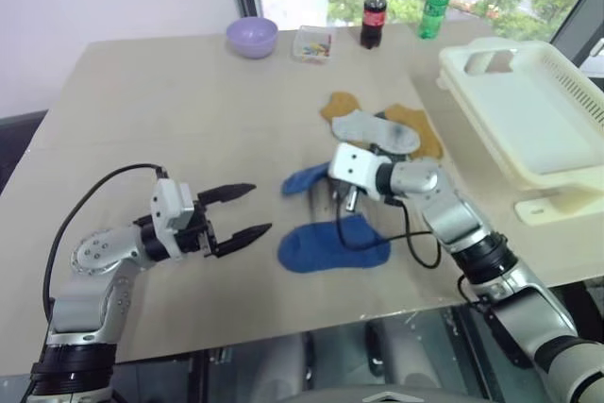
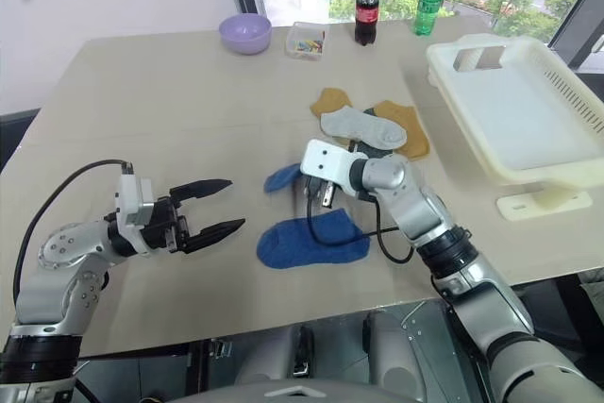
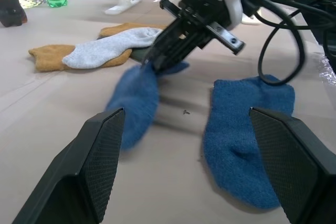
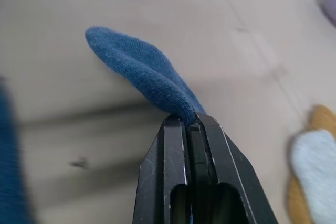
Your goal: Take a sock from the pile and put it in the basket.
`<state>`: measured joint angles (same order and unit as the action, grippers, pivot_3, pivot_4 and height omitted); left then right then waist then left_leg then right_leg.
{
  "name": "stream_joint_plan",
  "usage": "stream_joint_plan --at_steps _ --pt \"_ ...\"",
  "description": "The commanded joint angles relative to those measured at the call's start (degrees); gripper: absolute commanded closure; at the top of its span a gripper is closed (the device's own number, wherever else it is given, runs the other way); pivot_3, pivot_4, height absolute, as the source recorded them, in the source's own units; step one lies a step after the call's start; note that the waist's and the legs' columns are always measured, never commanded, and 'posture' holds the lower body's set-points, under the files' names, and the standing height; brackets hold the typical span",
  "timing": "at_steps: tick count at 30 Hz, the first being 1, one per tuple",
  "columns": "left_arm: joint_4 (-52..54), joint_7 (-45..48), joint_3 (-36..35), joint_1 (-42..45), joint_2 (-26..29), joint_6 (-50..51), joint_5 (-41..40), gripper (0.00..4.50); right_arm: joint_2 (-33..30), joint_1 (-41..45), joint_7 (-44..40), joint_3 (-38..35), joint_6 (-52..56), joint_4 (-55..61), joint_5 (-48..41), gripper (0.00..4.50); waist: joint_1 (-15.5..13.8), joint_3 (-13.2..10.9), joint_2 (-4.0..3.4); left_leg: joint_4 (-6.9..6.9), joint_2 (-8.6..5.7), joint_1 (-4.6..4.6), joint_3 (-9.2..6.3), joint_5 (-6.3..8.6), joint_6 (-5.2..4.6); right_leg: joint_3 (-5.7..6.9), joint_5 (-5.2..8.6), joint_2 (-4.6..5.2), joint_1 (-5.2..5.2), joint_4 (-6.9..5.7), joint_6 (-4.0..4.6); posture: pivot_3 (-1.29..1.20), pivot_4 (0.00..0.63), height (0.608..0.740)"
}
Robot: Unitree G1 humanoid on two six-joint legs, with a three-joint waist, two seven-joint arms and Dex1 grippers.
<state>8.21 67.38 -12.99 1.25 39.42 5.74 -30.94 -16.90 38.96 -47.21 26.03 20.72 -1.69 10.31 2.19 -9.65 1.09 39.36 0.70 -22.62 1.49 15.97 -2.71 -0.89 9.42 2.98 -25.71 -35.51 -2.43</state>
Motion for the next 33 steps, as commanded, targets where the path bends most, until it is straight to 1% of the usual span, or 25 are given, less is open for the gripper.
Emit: stream_joint_plan --at_steps 1,3,4,5,7,13,17,21,25,27,29,33 --pt "0.52 -0.20 -0.42 -0.23 0.04 -1.24 0.18 0.44 0.87 -0.23 -0.19 -0.02 2.37 4.32 -0.75 4.46 0.00 0.00 0.00 0.00 0.00 0.00 0.00 0.00 0.00 0.00 0.00 0.00 0.00 0.00 0.00 0.00 0.150 0.735" --pt "0.34 -0.52 -0.09 0.07 -0.17 -1.15 0.44 0.44 1.31 -0.45 0.74 -0.48 2.97 4.03 -0.77 3.87 0.00 0.00 0.00 0.00 -0.01 0.00 -0.02 -0.01 0.01 0.01 0.00 -0.01 0.00 -0.01 0.00 0.00 0.150 0.735" --pt "0.21 -0.77 0.12 0.32 -0.34 -1.05 0.62 0.44 1.49 -0.96 0.56 -0.91 3.33 4.08 -1.58 3.41 -0.01 0.00 0.00 0.00 -0.01 0.00 -0.03 -0.01 0.02 0.03 0.00 -0.01 0.00 -0.01 0.00 0.00 0.150 0.735" --pt "0.07 -1.08 0.36 0.52 -0.38 -0.62 0.80 0.44 1.30 -1.50 -0.09 -0.99 4.84 4.49 -2.15 3.06 -0.03 0.00 0.00 0.00 -0.01 0.00 -0.03 -0.01 0.02 0.03 0.00 -0.01 0.00 -0.01 0.00 0.00 0.150 0.735" --pt "-0.21 -2.73 0.80 0.86 0.09 1.74 1.46 0.44 0.41 -2.78 -1.32 -0.89 6.46 6.02 -2.96 2.49 -0.14 0.00 0.00 0.00 -0.01 0.00 -0.06 -0.01 0.02 0.05 0.01 0.00 0.02 0.00 0.00 0.00 0.150 0.735" --pt "-0.99 -9.19 0.04 3.20 1.68 8.78 2.89 0.44 -4.74 -6.51 -2.73 -3.61 12.79 15.03 -5.69 2.49 -0.23 -0.01 0.02 0.00 -0.05 -0.03 -0.08 -0.01 0.02 0.07 0.01 0.03 0.02 0.02 -0.01 0.00 0.150 0.735" --pt "-2.14 -13.18 1.87 6.18 1.74 11.83 5.46 0.44 -5.37 -9.32 -1.78 -7.05 19.92 17.90 -9.60 2.49 -0.34 -0.01 0.04 0.00 -0.07 -0.02 -0.17 -0.03 0.05 0.15 0.08 0.00 0.03 -0.03 -0.11 0.00 0.150 0.735" --pt "-3.88 -14.97 3.61 9.85 0.94 13.35 6.85 0.44 -3.76 -10.31 1.03 -11.01 29.48 17.84 -13.34 2.49 -0.34 -0.02 0.06 0.01 -0.10 -0.02 -0.15 -0.04 0.06 0.14 0.02 0.00 0.03 -0.04 -0.02 0.00 0.150 0.735" --pt "-6.61 -14.85 5.71 12.05 1.35 12.54 9.37 0.44 -2.92 -9.32 4.47 -12.95 32.81 15.60 -14.58 2.49 -0.25 -0.02 0.06 0.01 -0.12 -0.02 -0.14 -0.04 0.06 0.12 0.01 0.00 0.03 -0.04 -0.02 0.00 0.150 0.735" --pt "-8.08 -14.63 7.27 12.81 1.54 10.74 11.76 0.44 -1.89 -8.89 6.31 -14.70 34.59 14.81 -15.80 2.49 -0.28 -0.02 0.06 0.01 -0.17 -0.02 -0.15 -0.04 0.06 0.13 0.01 -0.01 0.03 -0.04 -0.02 0.00 0.150 0.735" --pt "-9.36 -15.22 8.28 14.05 1.11 11.23 12.87 0.44 -0.53 -8.23 8.16 -16.92 36.87 14.24 -17.37 2.49 -0.29 -0.03 0.06 0.01 -0.18 -0.03 -0.14 -0.04 0.06 0.12 0.00 0.00 0.03 -0.03 -0.02 0.00 0.150 0.735" --pt "-13.56 -16.55 12.16 15.84 1.03 7.35 18.70 0.44 1.34 -7.66 10.54 -19.49 40.97 12.81 -20.05 2.49 -0.39 -0.02 0.06 0.01 -0.19 -0.04 -0.15 -0.04 0.06 0.13 -0.01 0.00 0.03 -0.04 -0.04 0.00 0.150 0.735"
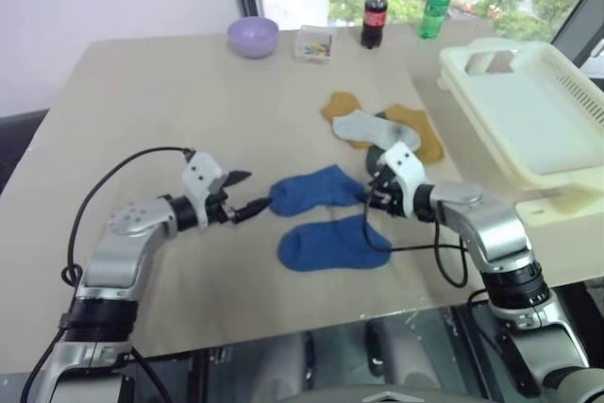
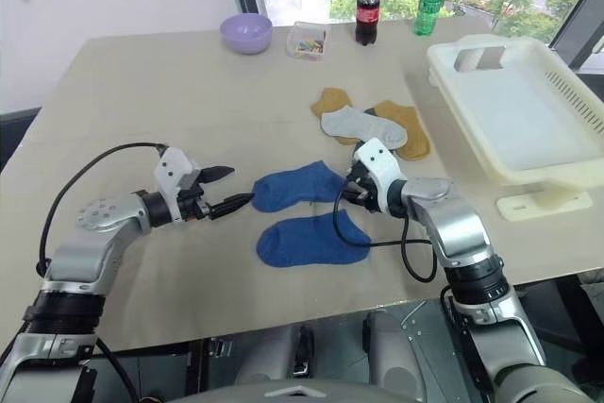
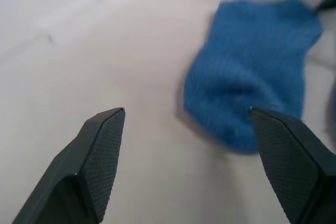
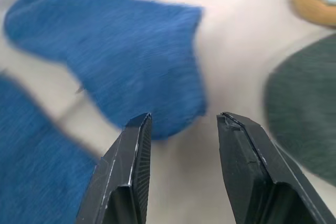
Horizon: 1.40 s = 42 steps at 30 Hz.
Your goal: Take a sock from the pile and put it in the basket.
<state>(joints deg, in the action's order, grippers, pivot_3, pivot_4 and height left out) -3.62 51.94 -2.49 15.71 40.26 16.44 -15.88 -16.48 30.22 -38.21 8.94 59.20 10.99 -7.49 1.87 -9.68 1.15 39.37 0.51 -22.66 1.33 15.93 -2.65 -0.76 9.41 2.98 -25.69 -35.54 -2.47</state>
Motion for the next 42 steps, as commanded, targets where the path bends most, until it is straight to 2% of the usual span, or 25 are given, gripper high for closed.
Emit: stream_joint_plan --at_steps 1,6,9,10,12,16,20,21,22,29,37,39,42 --pt "-2.68 -1.44 2.11 1.76 -0.10 -4.08 4.45 0.44 1.18 1.10 1.89 -2.64 3.17 -0.24 -2.84 2.49 -0.07 0.00 0.00 0.00 -0.01 0.01 -0.01 0.00 0.00 0.01 0.00 0.00 0.01 0.00 0.00 0.00 0.150 0.735" --pt "-5.57 -1.28 3.94 2.43 -0.92 -6.37 6.81 0.44 3.08 0.91 3.11 -2.45 4.94 -1.16 -5.99 2.49 -0.04 0.01 0.00 -0.01 0.02 -0.01 0.00 0.00 0.00 -0.01 -0.02 0.03 0.00 0.00 -0.02 0.00 0.150 0.735" --pt "-6.05 -1.67 4.60 2.84 -1.56 -6.48 7.75 0.44 3.44 0.70 3.47 -1.26 4.66 -1.61 -6.61 3.18 -0.12 0.01 0.00 0.00 0.04 0.00 -0.01 0.00 0.00 -0.01 -0.02 0.03 0.01 -0.02 -0.03 0.00 0.150 0.735" --pt "-6.12 -1.74 4.69 2.92 -1.73 -6.50 8.01 0.44 3.38 0.63 3.58 -0.84 4.46 -1.73 -6.67 3.73 -0.18 0.01 0.00 0.00 0.04 0.01 -0.02 -0.01 -0.01 -0.01 -0.02 0.03 0.01 -0.05 -0.03 0.00 0.150 0.735" --pt "-5.99 -1.76 4.81 2.95 -2.19 -5.99 8.22 0.44 3.27 0.52 3.92 -0.06 3.95 -2.07 -6.83 4.45 -0.32 0.01 -0.01 0.01 0.03 0.03 -0.02 -0.01 -0.01 0.00 -0.01 0.04 0.02 -0.08 -0.02 0.00 0.150 0.735" --pt "-4.17 -1.36 3.66 2.69 -3.50 -2.77 5.91 0.44 2.93 0.48 4.33 1.19 3.00 -2.57 -6.87 4.45 -0.50 0.04 0.00 0.02 0.03 0.04 -0.01 -0.02 0.00 -0.01 -0.02 0.04 0.03 -0.09 -0.04 0.00 0.150 0.735" --pt "-3.81 0.40 4.28 1.75 -2.26 -2.02 6.18 0.44 2.50 0.19 4.88 2.26 1.63 -2.99 -6.41 4.45 -0.54 0.04 0.01 0.02 0.03 0.04 -0.02 -0.02 0.00 -0.01 -0.06 0.03 0.03 -0.09 -0.12 0.00 0.150 0.735" --pt "-3.71 0.63 4.23 1.64 -2.20 -1.64 5.95 0.97 2.43 0.15 5.00 2.37 1.46 -3.04 -6.48 4.50 -0.54 0.05 0.00 0.02 0.03 0.04 -0.01 -0.02 0.00 -0.01 -0.06 0.03 0.03 -0.09 -0.11 0.00 0.150 0.735" --pt "-3.46 1.20 4.40 1.47 -1.86 -1.35 5.89 1.14 2.36 0.15 5.11 2.46 1.30 -3.07 -6.57 4.50 -0.52 0.05 0.00 0.02 0.03 0.05 -0.01 -0.02 0.00 -0.01 -0.04 0.03 0.03 -0.08 -0.08 0.00 0.150 0.735" --pt "-2.74 3.32 6.44 0.55 -0.23 1.16 6.90 4.37 1.83 -0.22 5.54 2.93 0.49 -2.89 -6.98 4.50 -0.17 0.05 -0.01 0.02 0.06 0.09 -0.01 -0.02 0.00 -0.02 0.01 0.01 0.03 -0.11 -0.03 0.00 0.150 0.735" --pt "-4.33 0.75 4.26 0.98 -1.51 0.31 6.23 4.45 1.16 0.15 5.39 3.12 -0.75 -2.25 -7.04 4.50 -0.06 0.08 -0.01 0.02 0.08 0.19 0.01 -0.04 0.02 -0.05 0.12 0.01 0.06 -0.21 -0.18 0.00 0.150 0.735" --pt "-3.69 -0.02 2.20 1.00 -2.94 1.12 3.67 4.45 0.77 0.35 5.28 3.03 -0.85 -1.74 -7.12 4.50 -0.06 0.08 -0.02 0.02 0.09 0.19 0.01 -0.06 0.04 -0.05 0.12 0.01 0.06 -0.22 -0.18 0.00 0.150 0.735" --pt "-1.73 -0.83 -3.03 0.90 -6.16 8.56 -4.56 4.45 -0.02 0.74 4.99 2.88 -0.34 -0.38 -7.54 4.50 -0.01 0.07 0.00 0.02 0.11 0.18 0.00 -0.08 0.06 -0.05 0.12 0.02 0.05 -0.23 -0.19 0.00 0.150 0.735"
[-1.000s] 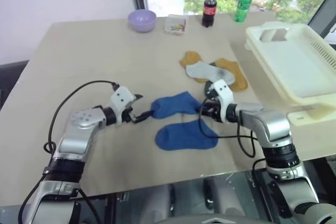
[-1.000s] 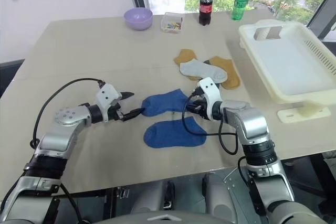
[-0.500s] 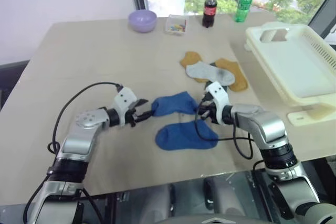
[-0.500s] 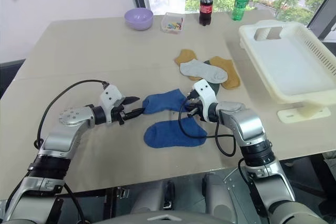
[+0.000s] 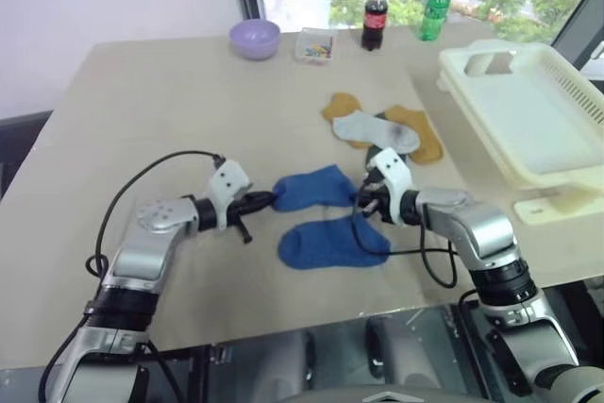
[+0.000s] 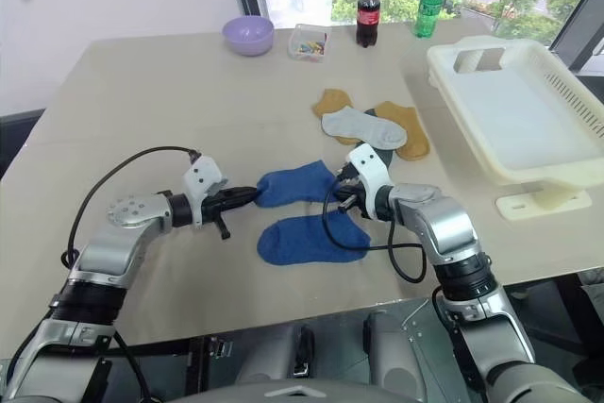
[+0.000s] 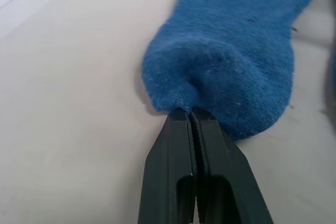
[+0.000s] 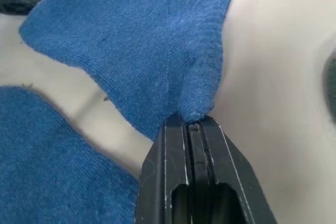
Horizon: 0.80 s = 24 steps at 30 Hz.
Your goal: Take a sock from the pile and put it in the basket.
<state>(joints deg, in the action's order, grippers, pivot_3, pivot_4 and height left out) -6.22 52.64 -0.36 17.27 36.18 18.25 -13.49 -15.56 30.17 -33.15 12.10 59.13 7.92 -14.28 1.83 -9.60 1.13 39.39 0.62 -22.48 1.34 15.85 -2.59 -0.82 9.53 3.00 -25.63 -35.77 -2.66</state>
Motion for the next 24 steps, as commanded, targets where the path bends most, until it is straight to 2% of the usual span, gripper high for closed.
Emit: stream_joint_plan --at_steps 1,8,15,24 --pt "1.68 -1.42 -6.50 -1.12 -2.66 9.00 -9.22 4.45 -1.17 0.99 -0.12 -0.35 0.03 3.25 -0.97 4.50 0.11 -0.02 0.02 0.01 0.01 -0.04 -0.02 0.00 0.00 0.02 -0.02 0.00 -0.02 0.00 -0.03 0.00 0.150 0.735" --pt "10.63 -2.14 -14.01 -4.43 -2.96 26.14 -24.73 4.45 -0.37 1.95 1.43 -2.87 7.13 11.27 -5.31 4.50 0.34 -0.07 0.06 -0.01 0.01 -0.26 -0.11 0.01 0.00 0.09 -0.22 0.01 -0.11 0.14 -0.01 0.00 0.150 0.735" --pt "17.55 -0.29 -15.75 -9.01 0.34 30.77 -30.45 4.45 -0.37 -0.08 4.03 -6.73 15.25 20.46 -9.91 4.50 0.20 -0.08 0.07 -0.01 0.00 -0.24 -0.12 0.01 0.01 0.10 0.02 0.02 -0.11 0.14 0.04 0.00 0.150 0.735" --pt "24.76 -0.26 -20.50 -14.54 4.48 35.23 -38.41 4.45 -0.61 -7.60 5.45 -17.07 32.05 37.59 -17.88 4.50 0.25 -0.10 0.06 -0.03 0.00 -0.24 -0.10 0.01 0.01 0.10 0.05 0.07 -0.12 0.20 0.00 0.00 0.150 0.735"
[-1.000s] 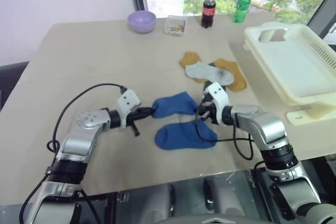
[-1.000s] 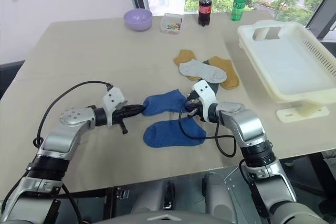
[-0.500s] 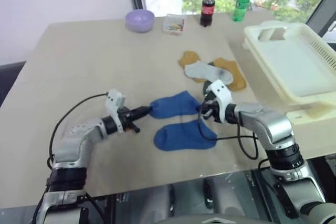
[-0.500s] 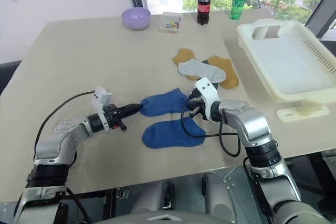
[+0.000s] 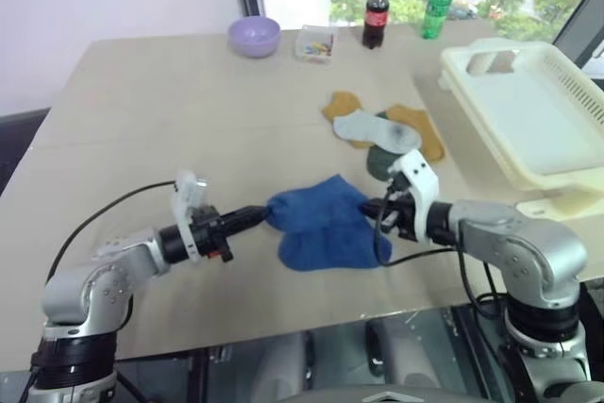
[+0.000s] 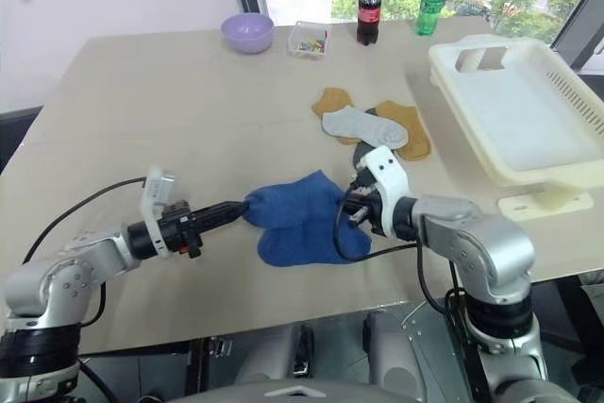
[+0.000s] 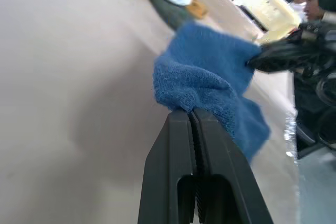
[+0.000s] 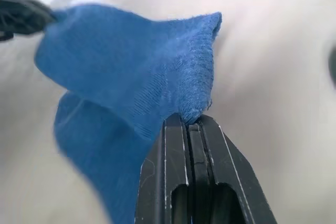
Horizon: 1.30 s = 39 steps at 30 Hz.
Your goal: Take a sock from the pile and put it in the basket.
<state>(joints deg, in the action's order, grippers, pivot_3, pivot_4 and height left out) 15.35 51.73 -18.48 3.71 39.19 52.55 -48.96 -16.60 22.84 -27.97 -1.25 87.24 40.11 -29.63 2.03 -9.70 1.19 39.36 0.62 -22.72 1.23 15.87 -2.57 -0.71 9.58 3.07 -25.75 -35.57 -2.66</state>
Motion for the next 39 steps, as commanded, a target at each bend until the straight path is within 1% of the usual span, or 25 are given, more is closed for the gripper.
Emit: stream_joint_plan --at_steps 1,4,9,18,23,29,32,39 --pt "4.02 0.82 -2.58 -1.62 1.80 1.26 -3.77 4.45 0.22 -0.89 0.19 -4.90 4.76 6.50 -3.43 4.50 0.06 0.00 0.01 0.00 0.01 0.01 0.01 0.00 0.00 0.00 0.01 -0.01 0.00 0.00 -0.01 0.00 0.150 0.735" --pt "6.49 2.05 -2.26 -4.18 3.13 1.72 -5.12 4.45 -0.71 -3.15 0.57 -7.00 5.26 8.46 -6.13 4.50 0.07 0.00 0.00 0.00 0.04 0.03 0.00 0.00 0.00 0.02 0.02 -0.03 0.01 0.00 -0.01 0.00 0.150 0.735" --pt "8.44 4.49 1.04 -9.10 4.52 -2.49 -1.02 4.45 -1.08 -7.53 2.69 -7.46 5.26 10.54 -8.69 4.50 0.07 -0.04 -0.02 -0.01 0.03 0.01 0.03 0.00 0.01 0.01 0.03 -0.01 -0.01 0.06 -0.02 0.00 0.150 0.735" --pt "8.32 4.83 3.97 -11.11 4.69 -5.98 1.54 4.45 0.08 -12.08 8.10 -7.94 5.26 12.15 -10.95 4.50 0.01 -0.10 0.01 -0.08 0.05 -0.04 0.05 0.01 0.01 0.00 0.03 0.03 -0.05 0.19 -0.02 0.00 0.150 0.735" --pt "7.64 4.52 5.09 -10.26 3.87 -8.63 3.31 4.45 0.35 -13.41 10.15 -7.41 5.26 12.28 -11.91 4.50 -0.01 -0.11 0.03 -0.12 0.05 -0.08 0.05 0.01 0.01 0.01 0.03 0.03 -0.05 0.27 -0.02 0.00 0.150 0.735" --pt "7.02 4.14 6.25 -8.53 3.21 -11.45 5.23 4.45 -0.95 -15.08 11.71 -6.57 5.26 12.43 -13.43 4.50 -0.07 -0.12 0.03 -0.15 0.06 -0.11 0.03 0.01 0.01 0.06 0.03 0.04 -0.05 0.32 -0.02 0.00 0.150 0.735" --pt "6.44 4.50 6.79 -7.73 3.30 -11.98 5.81 4.45 -1.62 -16.04 12.44 -6.66 5.26 12.77 -14.10 4.50 -0.05 -0.12 0.03 -0.15 0.06 -0.13 0.04 0.01 0.01 0.05 0.02 0.04 -0.04 0.39 -0.03 0.00 0.150 0.735" --pt "4.98 4.62 8.74 -5.56 2.78 -13.03 7.03 4.45 -0.91 -17.27 14.31 -7.21 5.26 13.75 -15.19 4.50 -0.05 -0.13 0.04 -0.23 0.08 -0.17 0.02 0.01 0.01 0.09 0.01 0.00 -0.02 0.57 -0.04 0.00 0.150 0.735"
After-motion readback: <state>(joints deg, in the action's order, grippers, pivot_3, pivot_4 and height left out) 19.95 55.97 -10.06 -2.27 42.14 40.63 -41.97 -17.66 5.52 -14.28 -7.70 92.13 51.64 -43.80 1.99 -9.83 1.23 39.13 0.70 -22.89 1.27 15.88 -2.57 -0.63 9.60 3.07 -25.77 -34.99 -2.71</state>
